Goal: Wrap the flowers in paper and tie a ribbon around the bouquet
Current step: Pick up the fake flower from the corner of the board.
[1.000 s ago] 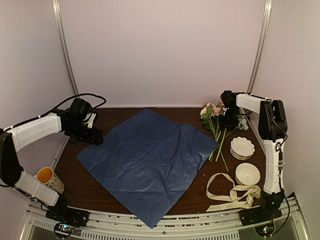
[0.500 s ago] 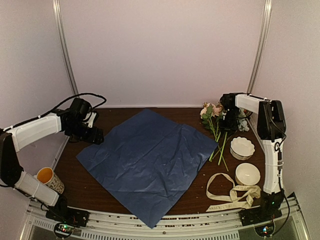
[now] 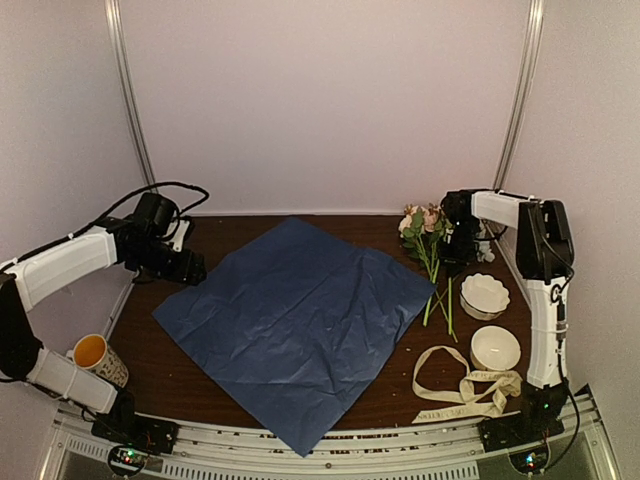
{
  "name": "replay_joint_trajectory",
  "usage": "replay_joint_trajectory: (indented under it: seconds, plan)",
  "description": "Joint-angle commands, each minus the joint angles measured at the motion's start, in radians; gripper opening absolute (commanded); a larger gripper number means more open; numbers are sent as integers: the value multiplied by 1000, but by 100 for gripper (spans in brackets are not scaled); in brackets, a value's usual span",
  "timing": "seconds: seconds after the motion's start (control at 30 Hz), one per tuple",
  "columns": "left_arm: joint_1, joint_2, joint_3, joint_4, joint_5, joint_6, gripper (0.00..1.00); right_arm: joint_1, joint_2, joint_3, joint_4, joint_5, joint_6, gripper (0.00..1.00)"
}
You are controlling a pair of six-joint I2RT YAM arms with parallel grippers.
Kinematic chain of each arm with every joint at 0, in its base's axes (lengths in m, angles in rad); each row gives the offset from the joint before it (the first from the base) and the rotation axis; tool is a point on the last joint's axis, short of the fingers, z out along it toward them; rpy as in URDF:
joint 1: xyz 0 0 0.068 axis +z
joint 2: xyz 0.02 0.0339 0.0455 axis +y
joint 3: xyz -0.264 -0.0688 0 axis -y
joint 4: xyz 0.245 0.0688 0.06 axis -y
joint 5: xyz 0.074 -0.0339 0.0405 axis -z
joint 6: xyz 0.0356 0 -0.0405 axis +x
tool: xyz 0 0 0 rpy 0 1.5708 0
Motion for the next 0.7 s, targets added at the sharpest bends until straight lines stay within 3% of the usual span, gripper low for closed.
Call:
replay_joint_trajectory:
  seconds: [0.0, 0.37, 0.67]
  plan:
    - [-5, -32, 14, 20, 24, -1, 81, 0, -110, -82, 93, -15, 37, 0]
    - [-6, -59, 23, 13, 31, -15, 81, 0, -445, -319, 348, 106, 150, 0]
    - [-17, -75, 29, 12, 41, -18, 81, 22, -623, -351, 441, 111, 110, 0]
